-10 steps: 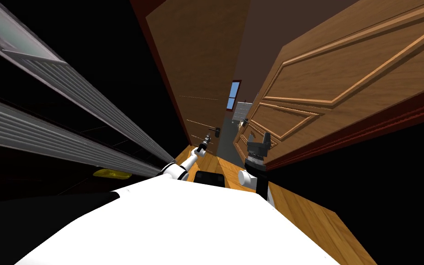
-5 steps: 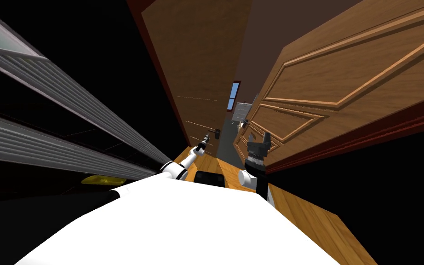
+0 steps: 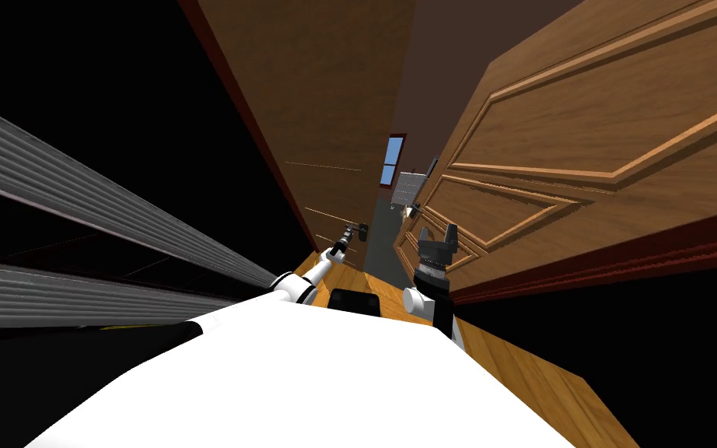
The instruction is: Push the door open
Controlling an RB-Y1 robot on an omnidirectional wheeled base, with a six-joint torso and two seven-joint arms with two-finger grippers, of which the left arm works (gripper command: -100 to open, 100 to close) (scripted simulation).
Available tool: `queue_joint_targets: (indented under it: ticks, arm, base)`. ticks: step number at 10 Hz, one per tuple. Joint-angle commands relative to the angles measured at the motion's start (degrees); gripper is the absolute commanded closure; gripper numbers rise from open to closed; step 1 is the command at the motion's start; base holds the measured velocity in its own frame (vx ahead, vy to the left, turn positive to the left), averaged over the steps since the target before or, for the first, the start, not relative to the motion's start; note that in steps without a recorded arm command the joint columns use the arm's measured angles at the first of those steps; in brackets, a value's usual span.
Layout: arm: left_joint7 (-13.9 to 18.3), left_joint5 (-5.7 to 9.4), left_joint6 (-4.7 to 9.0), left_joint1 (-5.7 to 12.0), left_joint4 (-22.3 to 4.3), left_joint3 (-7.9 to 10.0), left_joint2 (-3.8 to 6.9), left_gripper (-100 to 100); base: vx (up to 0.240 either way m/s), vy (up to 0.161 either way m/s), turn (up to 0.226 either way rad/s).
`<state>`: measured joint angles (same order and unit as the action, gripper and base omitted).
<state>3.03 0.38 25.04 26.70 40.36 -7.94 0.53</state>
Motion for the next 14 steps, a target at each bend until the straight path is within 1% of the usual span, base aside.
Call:
queue_joint_targets:
  ticks: [1,2,3,4,9,10,12,14]
  arm:
    - [-0.04,0.1,0.24,0.37,-0.64,0.25,-1.51,-100]
    - [-0.05,0.12,0.25,0.39,-0.68,0.33,-2.51,-100]
    - [-0.02,0.02,-0.18,-0.37,0.53,0.09,-1.83,-100]
    - [-0.02,0.02,-0.18,-0.37,0.53,0.09,-1.83,100]
    - [-0.02,0.02,-0.18,-0.37,0.53,0.09,-1.83,100]
    - [-0.17,0.24,-0.23,-0.37,0.5,0.77,-0.91,100]
    - [-0.34,0.42,-0.23,-0.39,0.48,1.36,-0.22,100]
    - [-0.62,0.71,-0.23,-0.44,0.45,2.37,0.79,100]
  base:
    - [0.192,-0.054,-0.021]
    - [0.156,-0.039,-0.02]
    - [0.064,-0.016,-0.002]
    - [-0.009,0.001,0.008]
    - [-0.009,0.002,-0.003]
    - [0.072,-0.05,0.018]
    - [0.122,-0.108,0.043]
    - [0.158,-0.113,0.043]
